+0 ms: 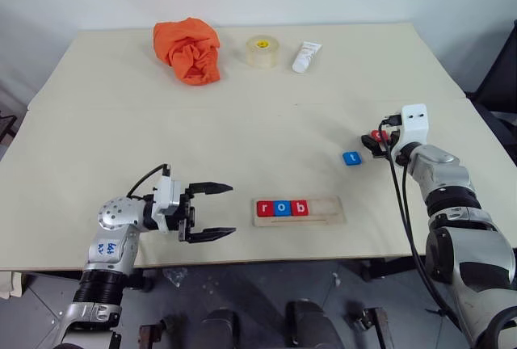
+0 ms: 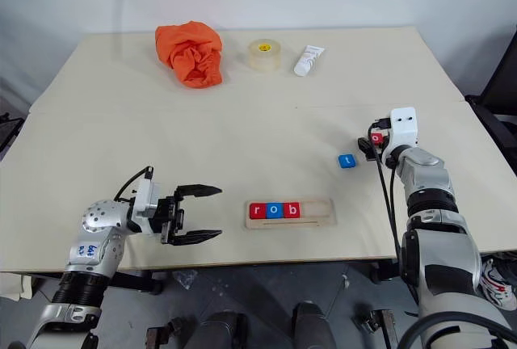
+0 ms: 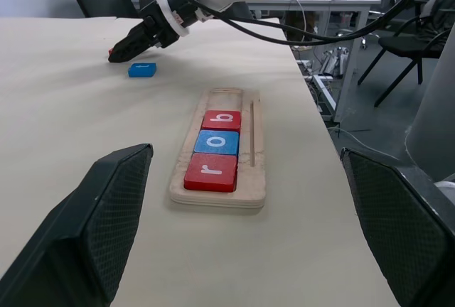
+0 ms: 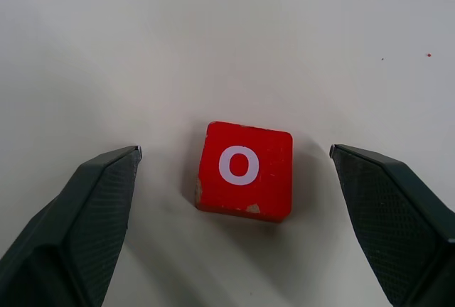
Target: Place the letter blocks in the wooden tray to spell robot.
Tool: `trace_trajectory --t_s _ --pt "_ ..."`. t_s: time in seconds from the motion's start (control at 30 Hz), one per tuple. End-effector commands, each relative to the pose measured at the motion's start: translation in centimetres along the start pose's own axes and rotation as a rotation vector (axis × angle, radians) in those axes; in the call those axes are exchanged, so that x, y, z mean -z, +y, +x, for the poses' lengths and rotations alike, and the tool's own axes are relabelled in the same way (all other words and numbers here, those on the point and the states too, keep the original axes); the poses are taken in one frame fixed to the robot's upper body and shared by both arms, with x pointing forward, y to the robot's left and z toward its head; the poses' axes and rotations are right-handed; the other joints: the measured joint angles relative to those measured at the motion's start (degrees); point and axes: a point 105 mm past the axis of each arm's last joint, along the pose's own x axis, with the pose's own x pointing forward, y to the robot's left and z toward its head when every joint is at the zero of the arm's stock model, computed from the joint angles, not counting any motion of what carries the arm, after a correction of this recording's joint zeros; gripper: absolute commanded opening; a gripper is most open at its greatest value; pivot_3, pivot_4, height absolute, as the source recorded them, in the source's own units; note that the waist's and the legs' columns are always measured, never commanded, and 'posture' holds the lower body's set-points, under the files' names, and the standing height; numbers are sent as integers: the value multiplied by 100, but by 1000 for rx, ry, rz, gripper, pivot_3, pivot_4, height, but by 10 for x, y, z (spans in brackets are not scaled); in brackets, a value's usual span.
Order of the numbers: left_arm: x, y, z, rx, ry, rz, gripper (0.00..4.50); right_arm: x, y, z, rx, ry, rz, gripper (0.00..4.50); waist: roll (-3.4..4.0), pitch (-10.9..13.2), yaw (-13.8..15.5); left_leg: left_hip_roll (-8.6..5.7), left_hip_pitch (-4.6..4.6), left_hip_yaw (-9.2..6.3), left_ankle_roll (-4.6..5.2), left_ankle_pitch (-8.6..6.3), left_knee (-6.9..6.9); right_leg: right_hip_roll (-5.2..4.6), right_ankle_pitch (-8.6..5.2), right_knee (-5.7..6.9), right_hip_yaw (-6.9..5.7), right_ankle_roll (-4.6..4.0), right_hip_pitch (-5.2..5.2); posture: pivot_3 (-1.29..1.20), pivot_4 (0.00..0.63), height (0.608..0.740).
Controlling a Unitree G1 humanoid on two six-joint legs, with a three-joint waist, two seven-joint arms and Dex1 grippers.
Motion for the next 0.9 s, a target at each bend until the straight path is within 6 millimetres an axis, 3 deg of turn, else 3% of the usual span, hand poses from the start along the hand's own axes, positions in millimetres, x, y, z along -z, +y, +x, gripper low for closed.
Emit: trace_trajectory --t_s 0.03,0.17,0.37,0.4,0.5,0.7,0.83,0.9 --pt "-9 0 -1 -2 -15 40 4500 0 2 2 6 9 16 4464 0 0 0 0 0 0 0 0 1 0 0 0 0 0 0 0 150 740" --pt "-8 -1 0 -4 -18 40 4500 3 4 3 17 12 45 3662 0 0 0 0 3 1 0 0 1 0 0 1 1 0 2 0 150 740" --pt "-8 -2 -1 1 -19 38 4500 3 2 0 39 -23 69 1583 0 0 16 -1 7 0 0 0 8 -2 1 2 2 -1 9 0 150 740" --pt "-8 -2 -1 3 -19 38 4500 0 0 -2 46 -41 74 1446 0 0 31 -1 7 0 0 0 8 -2 1 1 2 -1 9 0 150 740" --pt "-8 -2 -3 6 -18 37 4500 -10 -4 -12 55 -93 76 1463 0 0 51 -3 5 -8 0 0 6 -8 1 1 1 -1 9 0 150 740" --pt "-7 -3 -6 39 -10 17 4500 -13 7 -69 57 -130 27 1463 5 -3 55 -3 -20 -31 -1 0 -8 -11 1 9 2 -1 -6 0 150 740" --pt "-6 -2 -6 56 -9 6 4500 1 27 -107 24 -84 32 1463 9 -3 50 -5 -21 -26 -1 -1 -9 -9 1 5 1 0 -8 0 150 740" --pt "-6 -1 -4 65 -16 0 4500 17 46 -128 -26 -42 52 1463 8 -3 61 -4 -17 -27 -1 0 -8 -8 1 -2 6 -1 -7 0 150 740"
